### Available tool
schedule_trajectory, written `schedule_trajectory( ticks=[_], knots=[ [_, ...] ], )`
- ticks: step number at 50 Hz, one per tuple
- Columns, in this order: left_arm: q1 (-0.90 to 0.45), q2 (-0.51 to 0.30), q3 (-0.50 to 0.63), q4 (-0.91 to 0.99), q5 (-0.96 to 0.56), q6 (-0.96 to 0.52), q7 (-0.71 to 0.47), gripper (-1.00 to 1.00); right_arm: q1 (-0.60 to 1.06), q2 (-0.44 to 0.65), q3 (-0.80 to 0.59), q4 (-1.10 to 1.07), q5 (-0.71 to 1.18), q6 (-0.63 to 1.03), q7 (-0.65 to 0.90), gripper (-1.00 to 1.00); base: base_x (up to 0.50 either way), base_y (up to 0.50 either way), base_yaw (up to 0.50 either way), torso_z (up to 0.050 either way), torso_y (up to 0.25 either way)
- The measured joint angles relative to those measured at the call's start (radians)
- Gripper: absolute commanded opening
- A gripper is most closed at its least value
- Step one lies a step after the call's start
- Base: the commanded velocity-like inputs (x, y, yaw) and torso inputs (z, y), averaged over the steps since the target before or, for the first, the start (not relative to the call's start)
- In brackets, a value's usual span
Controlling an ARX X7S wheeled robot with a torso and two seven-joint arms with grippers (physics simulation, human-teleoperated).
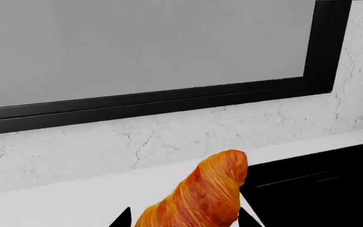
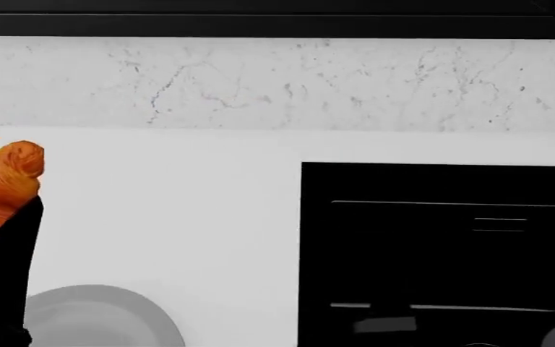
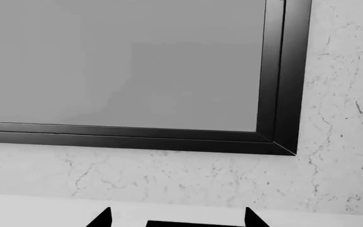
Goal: Place the pastries on the plates.
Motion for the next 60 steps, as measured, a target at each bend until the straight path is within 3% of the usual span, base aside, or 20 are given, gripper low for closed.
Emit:
schedule_trajectory(
  ticks=[17,32,42,59,60],
  knots=[
    [-0.297,-0.097,0.358,-0.266,-0.242,-0.135,-0.053,-1.00,0.005,-0.029,-0.033,0.003,-0.014,-0.001,0.013,1.00,0.00,0.00,0.00,0.000,0.000],
    [-0.411,-0.133,0.573,-0.360,-0.351,-0.215,-0.066,-1.00,-0.012,-0.050,-0.059,0.012,-0.051,-0.025,0.025,1.00,0.00,0.00,0.00,0.000,0.000],
    [-0.447,-0.145,0.680,-0.363,-0.379,-0.245,-0.074,-1.00,-0.024,-0.051,-0.069,0.017,-0.070,-0.042,0.028,1.00,0.00,0.00,0.00,0.000,0.000],
    [-0.430,-0.133,0.767,-0.367,-0.329,-0.279,-0.043,-1.00,-0.025,-0.053,-0.073,0.023,-0.074,-0.048,0.032,1.00,0.00,0.00,0.00,0.000,0.000],
    [-0.426,-0.131,0.770,-0.367,-0.323,-0.281,-0.039,1.00,-0.026,-0.053,-0.074,0.023,-0.075,-0.049,0.032,1.00,0.00,0.00,0.00,0.000,0.000]
  ],
)
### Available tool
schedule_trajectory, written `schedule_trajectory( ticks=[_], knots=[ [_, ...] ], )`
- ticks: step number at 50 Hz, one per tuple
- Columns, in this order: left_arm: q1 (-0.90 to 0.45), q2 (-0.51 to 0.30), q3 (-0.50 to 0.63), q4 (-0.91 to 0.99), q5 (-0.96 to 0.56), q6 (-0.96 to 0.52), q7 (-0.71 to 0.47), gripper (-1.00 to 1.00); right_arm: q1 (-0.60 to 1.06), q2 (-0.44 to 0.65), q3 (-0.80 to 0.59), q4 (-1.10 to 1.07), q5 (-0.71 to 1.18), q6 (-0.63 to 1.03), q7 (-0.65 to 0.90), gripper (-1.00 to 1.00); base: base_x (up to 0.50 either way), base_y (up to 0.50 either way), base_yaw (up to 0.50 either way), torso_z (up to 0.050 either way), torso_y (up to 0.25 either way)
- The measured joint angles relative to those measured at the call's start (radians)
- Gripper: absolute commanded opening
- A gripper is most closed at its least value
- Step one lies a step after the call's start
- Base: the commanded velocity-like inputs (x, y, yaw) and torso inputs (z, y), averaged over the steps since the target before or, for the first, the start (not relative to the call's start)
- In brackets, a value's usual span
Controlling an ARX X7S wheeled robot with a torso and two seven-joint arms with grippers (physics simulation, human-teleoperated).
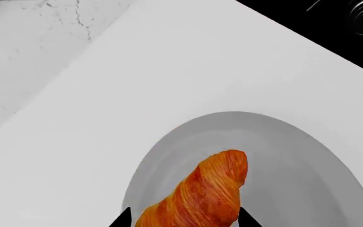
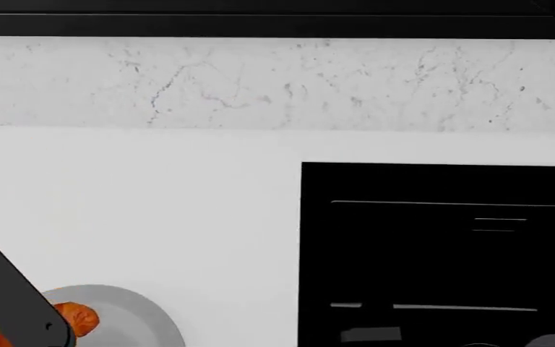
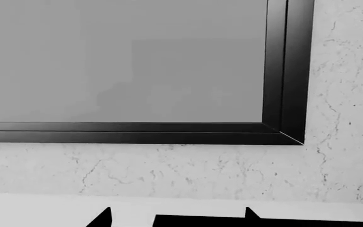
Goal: Place the pastries on the plates.
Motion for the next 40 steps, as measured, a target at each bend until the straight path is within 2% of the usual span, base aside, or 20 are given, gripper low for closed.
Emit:
schedule_trajectory(
  ticks=[12,22,33,40],
  knots=[
    [0.032,0.012,0.041,0.011,0.038,-0.004,0.021,1.00,0.002,-0.006,-0.004,0.005,-0.003,-0.002,0.005,1.00,0.00,0.00,0.00,0.000,0.000],
    [-0.118,0.002,0.014,0.038,-0.065,0.057,0.013,1.00,0.005,0.002,-0.005,0.000,-0.004,-0.003,0.005,1.00,0.00,0.00,0.00,0.000,0.000],
    [-0.168,-0.017,-0.075,0.093,-0.083,0.131,0.044,1.00,0.018,0.008,-0.002,-0.003,0.008,0.003,0.000,1.00,0.00,0.00,0.00,0.000,0.000],
    [-0.106,-0.039,-0.202,0.143,-0.011,0.198,0.103,1.00,0.034,0.013,0.004,-0.006,0.024,0.011,-0.004,1.00,0.00,0.00,0.00,0.000,0.000]
  ],
)
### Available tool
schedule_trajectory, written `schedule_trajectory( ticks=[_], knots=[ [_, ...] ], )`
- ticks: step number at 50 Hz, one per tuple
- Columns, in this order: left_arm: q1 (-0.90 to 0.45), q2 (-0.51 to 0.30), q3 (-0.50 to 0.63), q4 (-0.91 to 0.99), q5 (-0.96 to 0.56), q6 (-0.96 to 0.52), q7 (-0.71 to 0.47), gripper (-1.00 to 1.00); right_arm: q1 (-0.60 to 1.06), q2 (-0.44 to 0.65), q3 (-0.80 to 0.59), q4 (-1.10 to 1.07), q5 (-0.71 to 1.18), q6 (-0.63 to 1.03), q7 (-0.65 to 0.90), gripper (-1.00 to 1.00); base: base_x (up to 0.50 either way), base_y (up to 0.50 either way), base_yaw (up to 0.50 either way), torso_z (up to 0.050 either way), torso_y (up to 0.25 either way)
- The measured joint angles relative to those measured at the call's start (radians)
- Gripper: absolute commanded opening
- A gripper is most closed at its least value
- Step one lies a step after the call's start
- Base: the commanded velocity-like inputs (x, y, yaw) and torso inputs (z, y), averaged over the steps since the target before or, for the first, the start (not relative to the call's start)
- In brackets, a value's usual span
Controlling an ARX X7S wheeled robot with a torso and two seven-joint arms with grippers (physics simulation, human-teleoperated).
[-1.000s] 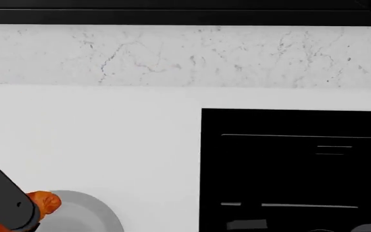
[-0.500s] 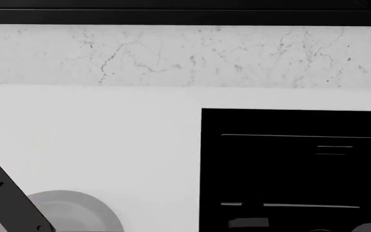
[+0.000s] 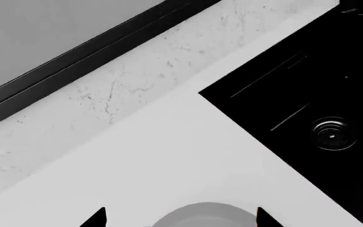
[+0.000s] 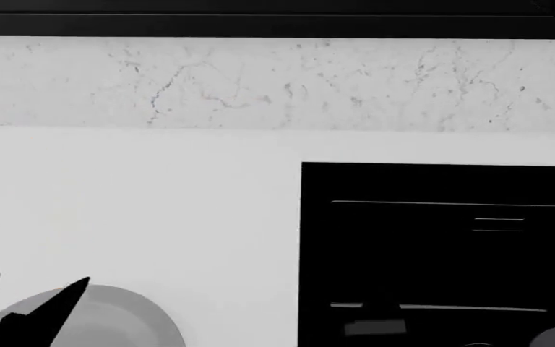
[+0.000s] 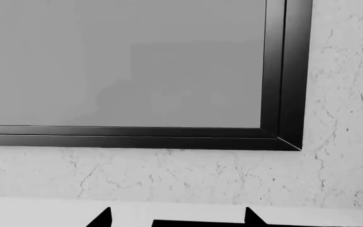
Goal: Place the pastries on the plates.
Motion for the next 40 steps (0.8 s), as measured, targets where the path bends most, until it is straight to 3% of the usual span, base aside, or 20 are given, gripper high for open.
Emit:
schedule_trajectory(
  ticks=[12,25,34,40],
  knots=[
    [0.174,-0.060,-0.235,0.106,0.119,0.138,0.090,1.00,0.032,-0.002,0.014,0.003,0.030,0.014,-0.006,1.00,0.00,0.00,0.00,0.000,0.000],
    [0.374,-0.135,-0.496,0.237,0.214,0.289,0.108,1.00,0.114,0.023,-0.032,-0.014,0.037,0.003,-0.003,1.00,0.00,0.00,0.00,0.000,0.000],
    [0.556,-0.152,-0.690,0.301,0.275,0.355,0.118,1.00,0.374,0.052,-0.298,-0.020,0.022,-0.051,0.009,1.00,0.00,0.00,0.00,0.000,0.000],
    [0.642,-0.146,-0.776,0.328,0.308,0.381,0.111,1.00,0.713,0.047,-0.684,-0.022,-0.027,-0.140,0.048,1.00,0.00,0.00,0.00,0.000,0.000]
  ],
)
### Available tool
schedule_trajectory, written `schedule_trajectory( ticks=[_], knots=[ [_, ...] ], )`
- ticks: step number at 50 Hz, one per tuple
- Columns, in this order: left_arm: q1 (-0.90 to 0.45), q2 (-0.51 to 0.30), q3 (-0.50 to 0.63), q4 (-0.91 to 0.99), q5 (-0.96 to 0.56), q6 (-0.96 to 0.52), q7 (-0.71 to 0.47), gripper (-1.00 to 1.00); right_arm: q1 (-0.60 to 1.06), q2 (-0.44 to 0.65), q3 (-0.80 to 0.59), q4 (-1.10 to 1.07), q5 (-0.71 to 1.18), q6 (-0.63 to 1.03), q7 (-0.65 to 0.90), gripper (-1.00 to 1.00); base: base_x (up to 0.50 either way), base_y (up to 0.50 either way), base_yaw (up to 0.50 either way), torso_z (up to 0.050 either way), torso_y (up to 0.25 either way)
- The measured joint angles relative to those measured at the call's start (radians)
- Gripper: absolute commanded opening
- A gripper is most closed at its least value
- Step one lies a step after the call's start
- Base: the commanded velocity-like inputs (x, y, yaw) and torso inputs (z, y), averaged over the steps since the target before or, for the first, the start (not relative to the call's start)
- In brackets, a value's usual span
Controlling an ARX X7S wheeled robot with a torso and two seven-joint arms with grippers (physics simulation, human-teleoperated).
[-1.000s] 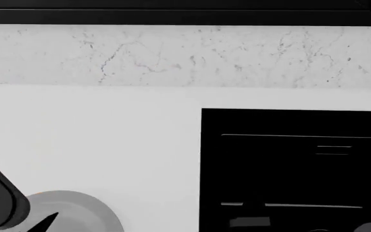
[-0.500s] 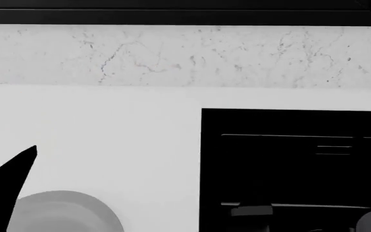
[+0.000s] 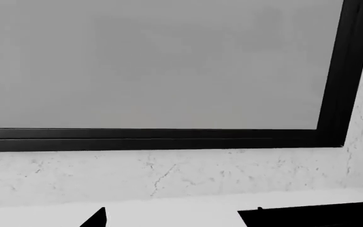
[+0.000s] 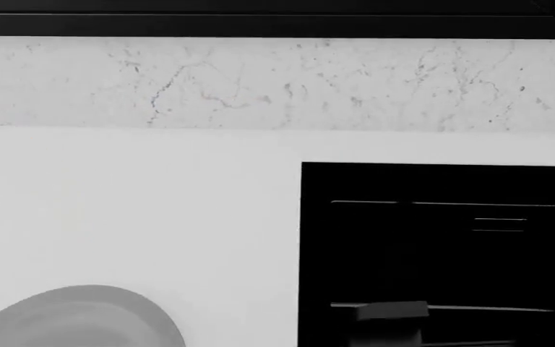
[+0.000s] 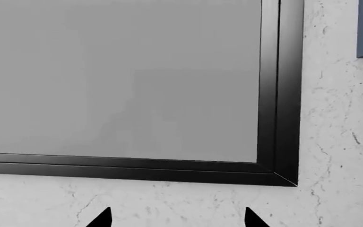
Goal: Place the pastries on the plates.
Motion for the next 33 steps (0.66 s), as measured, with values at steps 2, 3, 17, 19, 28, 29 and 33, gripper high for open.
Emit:
schedule_trajectory(
  ticks=[2,3,17,19,28,29,33],
  knots=[
    [0.024,0.001,-0.025,0.006,0.009,0.006,-0.004,1.00,0.115,-0.020,-0.147,0.000,-0.028,-0.042,0.030,1.00,0.00,0.00,0.00,0.000,0.000],
    [0.035,0.002,-0.037,0.009,0.013,0.009,-0.006,1.00,0.164,-0.030,-0.211,-0.001,-0.041,-0.061,0.045,1.00,0.00,0.00,0.00,0.000,0.000],
    [0.123,0.008,-0.155,0.020,0.051,0.030,-0.019,1.00,0.517,-0.085,-0.642,-0.002,-0.132,-0.182,0.145,1.00,0.00,0.00,0.00,0.000,0.000],
    [0.136,0.010,-0.172,0.020,0.056,0.028,-0.015,1.00,0.538,-0.091,-0.670,-0.002,-0.141,-0.190,0.155,1.00,0.00,0.00,0.00,0.000,0.000],
    [0.174,0.012,-0.231,0.021,0.058,0.030,-0.010,1.00,0.595,-0.106,-0.749,-0.002,-0.176,-0.213,0.191,1.00,0.00,0.00,0.00,0.000,0.000],
    [0.177,0.011,-0.237,0.022,0.056,0.031,-0.010,1.00,0.598,-0.108,-0.756,-0.002,-0.180,-0.216,0.196,1.00,0.00,0.00,0.00,0.000,0.000],
    [0.183,0.003,-0.256,0.024,0.046,0.034,-0.012,1.00,0.610,-0.113,-0.773,-0.002,-0.192,-0.221,0.209,1.00,0.00,0.00,0.00,0.000,0.000]
  ],
)
